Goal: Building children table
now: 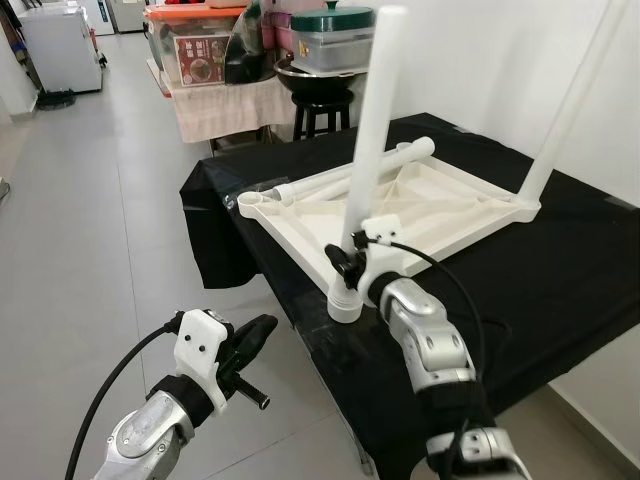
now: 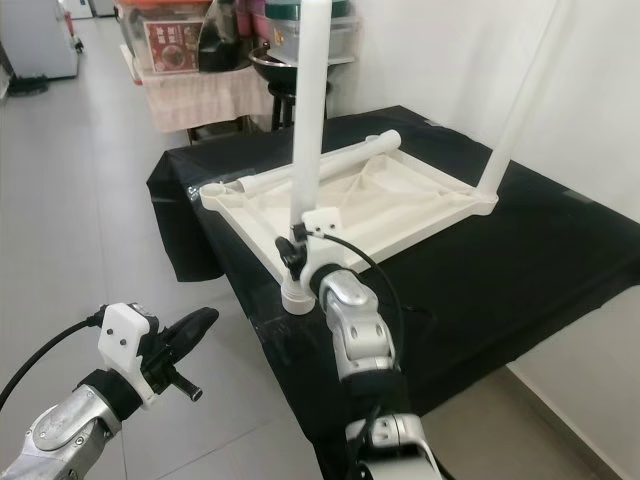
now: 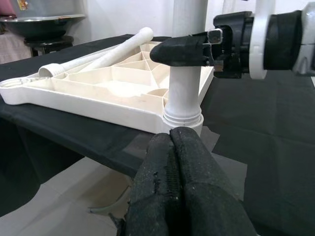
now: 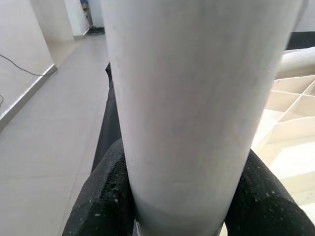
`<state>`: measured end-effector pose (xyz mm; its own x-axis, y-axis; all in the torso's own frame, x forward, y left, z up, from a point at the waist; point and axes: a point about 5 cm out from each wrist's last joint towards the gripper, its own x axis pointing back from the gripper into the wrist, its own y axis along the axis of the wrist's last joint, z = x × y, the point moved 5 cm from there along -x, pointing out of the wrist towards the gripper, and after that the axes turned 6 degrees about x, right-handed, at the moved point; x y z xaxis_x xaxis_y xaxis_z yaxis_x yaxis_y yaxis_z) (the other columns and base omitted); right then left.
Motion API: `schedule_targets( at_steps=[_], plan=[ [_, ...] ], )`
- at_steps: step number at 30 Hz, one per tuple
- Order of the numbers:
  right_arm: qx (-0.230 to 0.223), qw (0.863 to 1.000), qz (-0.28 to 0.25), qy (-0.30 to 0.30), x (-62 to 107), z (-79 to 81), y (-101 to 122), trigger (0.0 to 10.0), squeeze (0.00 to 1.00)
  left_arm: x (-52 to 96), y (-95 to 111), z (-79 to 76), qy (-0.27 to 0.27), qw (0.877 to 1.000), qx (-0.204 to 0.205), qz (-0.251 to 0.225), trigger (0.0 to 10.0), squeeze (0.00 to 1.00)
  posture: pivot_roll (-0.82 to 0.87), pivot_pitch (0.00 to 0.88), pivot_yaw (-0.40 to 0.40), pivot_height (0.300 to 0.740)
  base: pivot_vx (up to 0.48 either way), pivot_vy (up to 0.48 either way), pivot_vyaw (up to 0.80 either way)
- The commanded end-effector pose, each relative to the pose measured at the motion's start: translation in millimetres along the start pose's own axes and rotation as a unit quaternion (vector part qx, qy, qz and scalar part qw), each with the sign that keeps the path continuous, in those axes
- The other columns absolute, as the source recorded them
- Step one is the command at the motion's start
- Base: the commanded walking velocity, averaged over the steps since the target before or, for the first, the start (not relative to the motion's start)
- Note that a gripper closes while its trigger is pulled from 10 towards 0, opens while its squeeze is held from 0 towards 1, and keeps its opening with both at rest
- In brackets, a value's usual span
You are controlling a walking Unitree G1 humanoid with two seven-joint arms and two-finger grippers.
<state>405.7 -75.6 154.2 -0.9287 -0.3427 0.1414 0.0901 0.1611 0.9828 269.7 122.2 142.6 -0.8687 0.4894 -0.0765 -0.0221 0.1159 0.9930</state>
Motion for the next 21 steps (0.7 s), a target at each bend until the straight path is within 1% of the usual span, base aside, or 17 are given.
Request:
schedule_targets(
  at_steps=[1, 3, 4, 5, 6, 7, 8, 9, 11, 12, 15, 16, 18, 19, 20, 21],
  plan=[
    [-0.002, 0.999, 0.044, 0.002, 1.3, -4.4, -24.5, 10.0, 0.00, -0.9, 0.5, 1.4, 0.002, 1.000, 0.005, -0.004, 10.0, 0.00, -0.01, 0.000, -0.023, 0.740, 0.000, 0.000, 0.00],
    [-0.002, 0.999, 0.044, 0.002, 1.3, -4.4, -24.5, 10.0, 0.00, -0.9, 0.5, 1.4, 0.002, 1.000, 0.005, -0.004, 10.0, 0.00, -0.01, 0.000, -0.023, 0.740, 0.000, 0.000, 0.00],
    [0.010, 0.998, 0.042, 0.038, 0.3, 4.1, -23.0, 10.0, 1.00, -1.2, 0.9, 1.8, 0.004, 1.000, 0.006, -0.006, 10.0, 0.00, -0.01, 0.000, -0.023, 0.740, 0.000, 0.000, 0.00],
    [0.010, 0.998, 0.042, 0.038, 0.3, 4.1, -23.0, 10.0, 1.00, -1.2, 0.9, 1.8, 0.004, 1.000, 0.006, -0.006, 10.0, 0.00, -0.01, 0.000, -0.023, 0.740, 0.000, 0.000, 0.00],
    [0.009, 0.994, 0.024, 0.104, -1.6, 15.7, -13.0, 10.0, 1.00, -1.7, 1.4, 1.8, 0.005, 1.000, 0.006, -0.008, 10.0, 0.00, -0.01, 0.000, -0.022, 0.740, 0.000, 0.000, 0.00],
    [0.006, 0.990, 0.007, 0.141, -1.1, 20.9, -2.4, 10.0, 1.00, -2.1, 1.6, 1.6, 0.005, 1.000, 0.007, -0.009, 10.0, 0.00, -0.01, 0.000, -0.020, 0.740, 0.000, 0.000, 0.00],
    [0.006, 0.990, 0.007, 0.141, -1.1, 20.9, -2.4, 10.0, 1.00, -2.1, 1.6, 1.6, 0.005, 1.000, 0.007, -0.009, 10.0, 0.00, -0.01, 0.000, -0.020, 0.740, 0.000, 0.000, 0.00],
    [0.032, 0.970, -0.036, 0.239, 0.2, 23.5, 21.8, 10.0, 1.00, -2.7, 2.2, 1.0, 0.004, 1.000, 0.007, -0.010, 10.0, 0.00, 0.00, 0.000, -0.018, 0.740, 0.000, 0.000, 0.00],
    [0.032, 0.970, -0.036, 0.239, 0.2, 23.5, 21.8, 10.0, 1.00, -2.7, 2.2, 1.0, 0.004, 1.000, 0.007, -0.010, 10.0, 0.00, 0.00, 0.000, -0.018, 0.740, 0.000, 0.000, 0.00],
    [0.046, 0.961, -0.047, 0.270, 2.8, 22.8, 28.2, 10.0, 1.00, -2.8, 2.3, 0.8, 0.003, 1.000, 0.007, -0.010, 10.0, 0.00, 0.00, 0.000, -0.020, 0.740, 0.000, 0.000, 0.00],
    [0.046, 0.961, -0.047, 0.270, 2.8, 22.8, 28.2, 10.0, 1.00, -2.8, 2.3, 0.8, 0.003, 1.000, 0.007, -0.010, 10.0, 0.00, 0.00, 0.000, -0.020, 0.740, 0.000, 0.000, 0.00],
    [0.071, 0.949, -0.055, 0.303, 7.9, 21.4, 33.8, 10.0, 0.02, -2.7, 2.7, 0.6, 0.003, 1.000, 0.008, -0.011, 10.0, 0.00, 0.00, 0.000, -0.025, 0.740, 0.000, 0.000, 0.00],
    [0.071, 0.949, -0.055, 0.303, 7.9, 21.4, 33.8, 10.0, 0.02, -2.7, 2.7, 0.6, 0.003, 1.000, 0.008, -0.011, 10.0, 0.00, 0.00, 0.000, -0.025, 0.740, 0.000, 0.000, 0.00],
    [0.087, 0.934, -0.057, 0.341, 10.7, 19.4, 40.1, 10.0, 0.00, -2.4, 2.8, 0.5, 0.004, 1.000, 0.008, -0.011, 10.0, 0.00, 0.01, 0.000, -0.027, 0.740, 0.000, 0.000, 0.00],
    [0.087, 0.934, -0.057, 0.341, 10.7, 19.4, 40.1, 10.0, 0.00, -2.4, 2.8, 0.5, 0.004, 1.000, 0.008, -0.011, 10.0, 0.00, 0.01, 0.000, -0.027, 0.740, 0.000, 0.000, 0.00],
    [0.094, 0.922, -0.056, 0.370, 12.0, 17.6, 45.3, 10.0, 0.00, -2.0, 2.7, 0.4, 0.004, 1.000, 0.008, -0.011, 10.0, 0.00, 0.02, 0.000, -0.026, 0.740, 0.000, 0.000, 0.00]
  ],
)
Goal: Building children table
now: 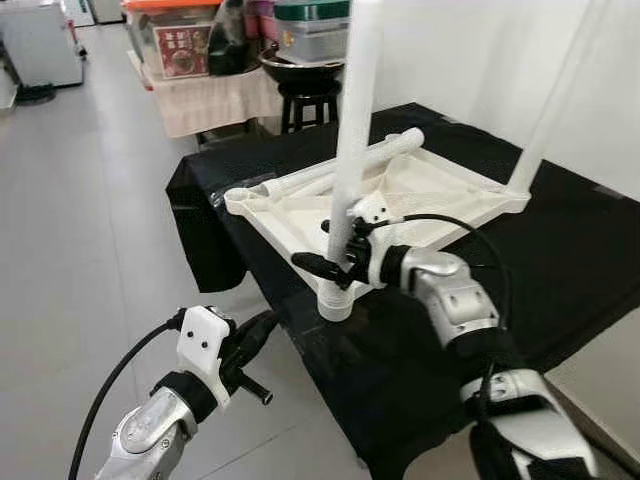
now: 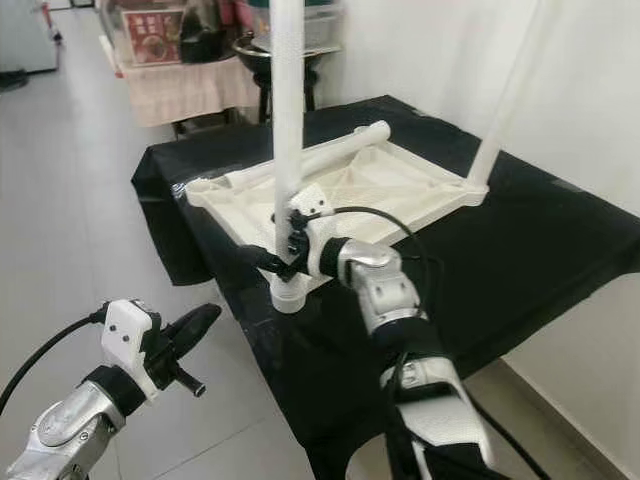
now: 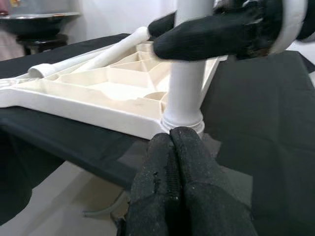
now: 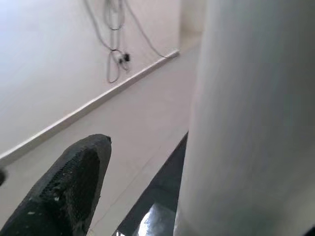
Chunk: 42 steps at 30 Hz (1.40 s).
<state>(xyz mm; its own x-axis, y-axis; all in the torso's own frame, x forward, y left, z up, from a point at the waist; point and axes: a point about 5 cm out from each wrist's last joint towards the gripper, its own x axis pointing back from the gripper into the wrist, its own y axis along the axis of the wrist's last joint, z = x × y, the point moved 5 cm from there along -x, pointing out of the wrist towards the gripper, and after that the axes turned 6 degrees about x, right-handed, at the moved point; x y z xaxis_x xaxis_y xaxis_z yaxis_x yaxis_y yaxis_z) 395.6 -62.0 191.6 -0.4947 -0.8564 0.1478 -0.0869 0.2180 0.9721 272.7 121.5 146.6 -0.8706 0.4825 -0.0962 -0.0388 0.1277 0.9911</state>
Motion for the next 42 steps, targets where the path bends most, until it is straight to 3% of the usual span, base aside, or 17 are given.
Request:
schedule_targets(
  at_steps=[1, 8, 9, 11, 12, 22, 26, 27, 28, 29, 31, 32, 34, 38, 39, 40, 42],
  plan=[
    [0.015, 0.999, -0.006, 0.041, -2.4, 4.4, 8.1, 10.0, 0.00, 1.3, -1.1, -0.2, 0.002, 1.000, 0.007, -0.001, 10.0, 0.00, 0.02, 0.000, -0.026, 0.740, 0.000, 0.000, 0.00],
    [0.004, 0.998, 0.002, 0.064, -5.4, -3.5, 12.9, 10.0, 0.00, 2.5, -1.4, -0.4, 0.001, 1.000, 0.007, 0.001, 10.0, 0.00, 0.03, 0.000, -0.028, 0.740, 0.000, 0.000, 0.00],
    [-0.003, 0.997, 0.004, 0.076, -6.0, -2.1, 11.7, 3.3, 0.00, 2.7, -1.4, -0.4, 0.001, 1.000, 0.007, 0.001, 10.0, 0.00, 0.03, 0.000, -0.029, 0.740, 0.000, 0.000, 0.00],
    [-0.003, 0.997, 0.004, 0.076, -6.0, -2.1, 11.7, 3.3, 0.00, 2.7, -1.4, -0.4, 0.001, 1.000, 0.007, 0.001, 10.0, 0.00, 0.03, 0.000, -0.029, 0.740, 0.000, 0.000, 0.00],
    [-0.009, 0.996, 0.006, 0.083, -5.2, -2.0, 9.7, 0.0, 0.00, 2.8, -1.4, -0.6, 0.001, 1.000, 0.006, 0.002, 10.0, 0.00, 0.04, 0.000, -0.027, 0.740, 0.000, 0.000, 0.00],
    [-0.014, 0.999, 0.034, 0.038, 13.6, -14.9, -18.0, 0.0, 0.00, 2.6, -0.8, -1.1, 0.001, 1.000, 0.005, 0.001, 10.0, 0.00, 0.04, 0.000, -0.036, 0.740, 0.000, 0.000, 0.00],
    [-0.046, 0.993, 0.086, -0.065, 15.2, -20.2, -50.8, 0.0, 0.00, 2.5, -0.1, 0.3, 0.002, 1.000, 0.005, 0.000, 10.0, 0.00, 0.03, 0.004, -0.043, 0.740, 0.000, 0.000, 0.00],
    [-0.173, 0.911, 0.071, -0.368, 32.8, -26.0, -68.9, 0.0, 0.00, 2.8, 0.9, 2.5, 0.003, 1.000, 0.004, -0.001, 10.0, 0.00, 0.04, 0.010, -0.041, 0.740, 0.000, 0.000, 0.00],
    [-0.173, 0.911, 0.071, -0.368, 32.8, -26.0, -68.9, 0.0, 0.00, 2.8, 0.9, 2.5, 0.003, 1.000, 0.004, -0.001, 10.0, 0.00, 0.04, 0.010, -0.041, 0.740, 0.000, 0.000, 0.00],
    [-0.194, 0.901, 0.091, -0.377, 33.6, -0.4, -75.2, 0.0, 0.00, 2.7, 0.7, 3.7, 0.003, 1.000, 0.002, 0.000, 10.0, 0.00, 0.03, 0.006, -0.031, 0.740, 0.000, 0.000, 0.00],
    [-0.200, 0.906, 0.098, -0.360, 30.1, 17.6, -74.6, 0.0, 0.00, 2.4, 0.4, 4.6, 0.003, 1.000, 0.001, 0.000, 10.0, 0.00, 0.02, 0.003, -0.025, 0.740, 0.000, 0.000, 0.00],
    [-0.170, 0.924, 0.093, -0.330, 22.1, 14.8, -68.5, 0.0, 0.00, 1.1, -0.3, 4.6, 0.003, 1.000, 0.002, 0.000, 10.0, 0.00, 0.01, 0.000, -0.024, 0.740, 0.000, 0.000, 0.00],
    [-0.143, 0.932, 0.094, -0.320, 18.5, 6.4, -66.1, 0.0, 0.00, -0.3, -1.2, 4.5, 0.002, 1.000, 0.002, 0.001, 10.0, 0.00, 0.02, 0.000, -0.040, 0.740, 0.000, 0.000, 0.00],
    [-0.130, 0.933, 0.089, -0.323, 12.7, -8.6, -62.6, 0.0, 0.00, -2.6, -1.9, 4.7, 0.002, 1.000, 0.001, -0.001, 10.0, 0.00, 0.03, 0.000, -0.047, 0.740, 0.000, 0.000, 0.00],
    [-0.119, 0.940, 0.090, -0.307, 6.7, -6.3, -58.8, 10.0, 0.00, -2.6, -2.0, 5.8, 0.009, 1.000, 0.000, -0.003, 10.0, 0.00, 0.03, 0.000, -0.050, 0.740, 0.000, 0.000, 0.00],
    [-0.112, 0.944, 0.089, -0.297, 4.2, -1.6, -52.8, 10.0, 0.32, -2.5, -2.1, 6.5, 0.014, 1.000, 0.000, -0.005, 10.0, 0.00, 0.03, 0.000, -0.051, 0.740, 0.000, 0.000, 0.00],
    [-0.112, 0.944, 0.089, -0.297, 4.2, -1.6, -52.8, 10.0, 0.32, -2.5, -2.1, 6.5, 0.014, 1.000, 0.000, -0.005, 10.0, 0.00, 0.03, 0.000, -0.051, 0.740, 0.000, 0.000, 0.00]
  ],
)
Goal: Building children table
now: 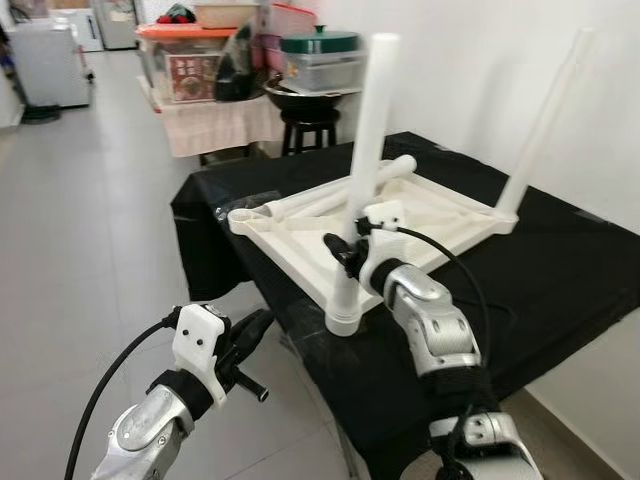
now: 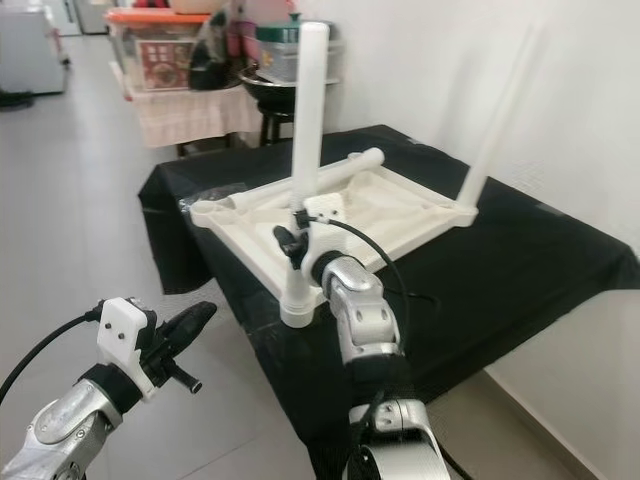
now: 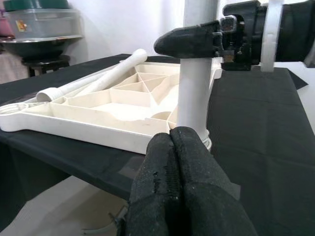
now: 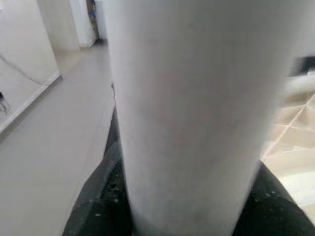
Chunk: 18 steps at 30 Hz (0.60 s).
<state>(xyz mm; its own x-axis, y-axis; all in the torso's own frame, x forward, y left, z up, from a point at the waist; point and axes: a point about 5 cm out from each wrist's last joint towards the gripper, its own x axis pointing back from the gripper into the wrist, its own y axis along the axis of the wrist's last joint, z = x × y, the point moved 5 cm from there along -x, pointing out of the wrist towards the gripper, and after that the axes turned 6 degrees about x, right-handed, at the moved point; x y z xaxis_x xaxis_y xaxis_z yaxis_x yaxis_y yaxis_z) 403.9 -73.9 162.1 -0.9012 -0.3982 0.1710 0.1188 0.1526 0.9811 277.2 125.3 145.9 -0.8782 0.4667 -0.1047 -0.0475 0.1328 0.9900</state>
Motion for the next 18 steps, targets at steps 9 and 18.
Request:
schedule_targets(
  at_steps=[9, 18],
  plan=[
    [0.026, 0.985, -0.045, 0.165, 1.8, 11.1, 25.5, 10.0, 1.00, -1.9, -4.7, -2.1, -0.002, 1.000, 0.006, 0.003, 10.0, 0.00, 0.03, 0.000, -0.048, 0.740, 0.000, 0.000, 0.00],
    [0.086, 0.939, -0.032, 0.333, 6.0, 12.3, 22.4, 10.0, 0.00, 0.3, -4.9, -5.7, -0.004, 1.000, 0.008, 0.004, 10.0, 0.00, 0.06, 0.000, -0.053, 0.740, 0.000, 0.000, 0.00]
  ],
)
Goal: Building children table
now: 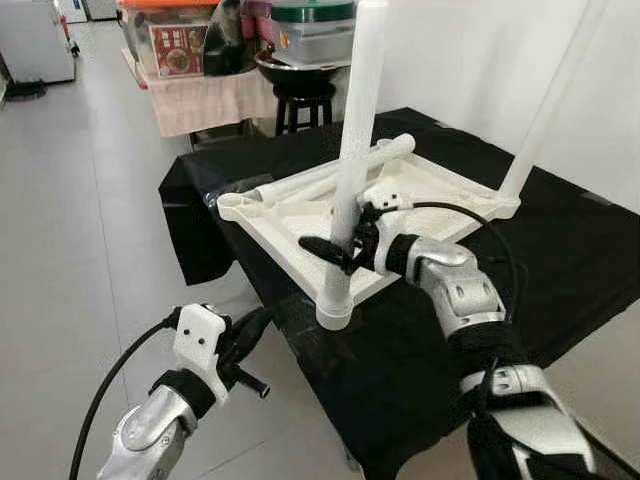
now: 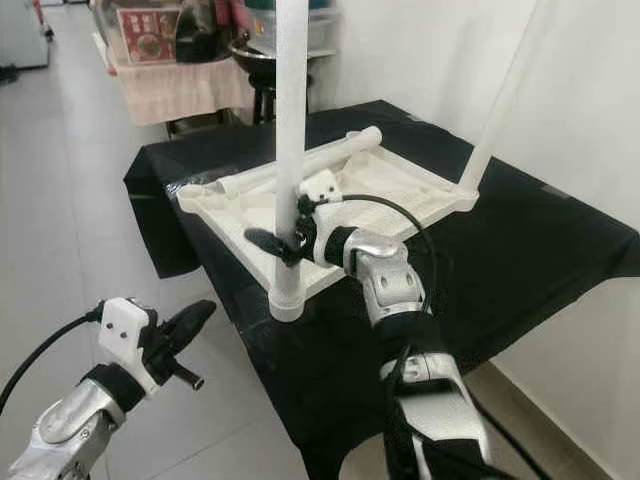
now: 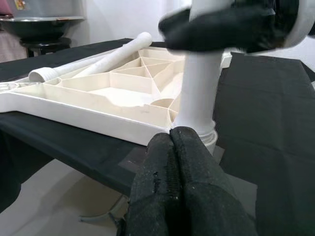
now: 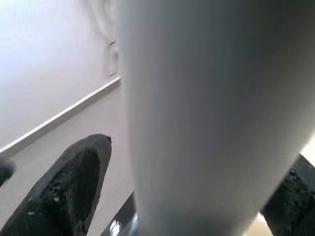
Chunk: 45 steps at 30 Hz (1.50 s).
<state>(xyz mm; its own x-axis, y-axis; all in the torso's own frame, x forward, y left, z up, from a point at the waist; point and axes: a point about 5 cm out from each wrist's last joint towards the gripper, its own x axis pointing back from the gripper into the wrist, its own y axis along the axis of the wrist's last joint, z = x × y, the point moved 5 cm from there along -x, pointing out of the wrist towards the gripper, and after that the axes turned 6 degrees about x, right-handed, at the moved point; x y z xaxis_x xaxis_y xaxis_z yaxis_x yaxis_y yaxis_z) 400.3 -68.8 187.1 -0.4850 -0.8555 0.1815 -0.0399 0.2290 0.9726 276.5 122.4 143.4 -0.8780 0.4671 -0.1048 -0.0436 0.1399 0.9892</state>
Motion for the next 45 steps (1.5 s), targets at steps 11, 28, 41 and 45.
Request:
schedule_targets(
  at_steps=[11, 28, 41, 45],
  plan=[
    [-0.061, 0.997, -0.020, 0.029, -10.5, -0.5, -1.2, 0.0, 0.00, 5.0, 0.0, -5.2, -0.007, 1.000, 0.004, 0.006, 10.0, 0.00, 0.09, 0.000, -0.050, 0.740, 0.000, 0.000, 0.00],
    [-0.076, 0.967, 0.005, -0.244, 4.1, -38.9, -27.8, 0.0, 0.00, 3.2, 1.1, 0.8, -0.005, 1.000, 0.006, 0.004, 10.0, 0.00, 0.03, 0.000, -0.036, 0.740, 0.000, 0.000, 0.00],
    [-0.098, 0.920, 0.056, -0.374, 1.0, -19.4, -64.1, 0.0, 0.00, -4.2, -0.4, 6.1, -0.005, 1.000, 0.004, 0.002, 10.0, 0.00, 0.02, 0.000, -0.043, 0.740, 0.000, 0.000, 0.00],
    [-0.084, 0.922, 0.069, -0.371, 0.6, -15.1, -59.9, 4.8, 0.00, -3.9, 1.2, 7.6, 0.005, 1.000, 0.005, -0.004, 10.0, 0.00, 0.02, 0.000, -0.044, 0.740, 0.000, 0.000, 0.00]
  ],
)
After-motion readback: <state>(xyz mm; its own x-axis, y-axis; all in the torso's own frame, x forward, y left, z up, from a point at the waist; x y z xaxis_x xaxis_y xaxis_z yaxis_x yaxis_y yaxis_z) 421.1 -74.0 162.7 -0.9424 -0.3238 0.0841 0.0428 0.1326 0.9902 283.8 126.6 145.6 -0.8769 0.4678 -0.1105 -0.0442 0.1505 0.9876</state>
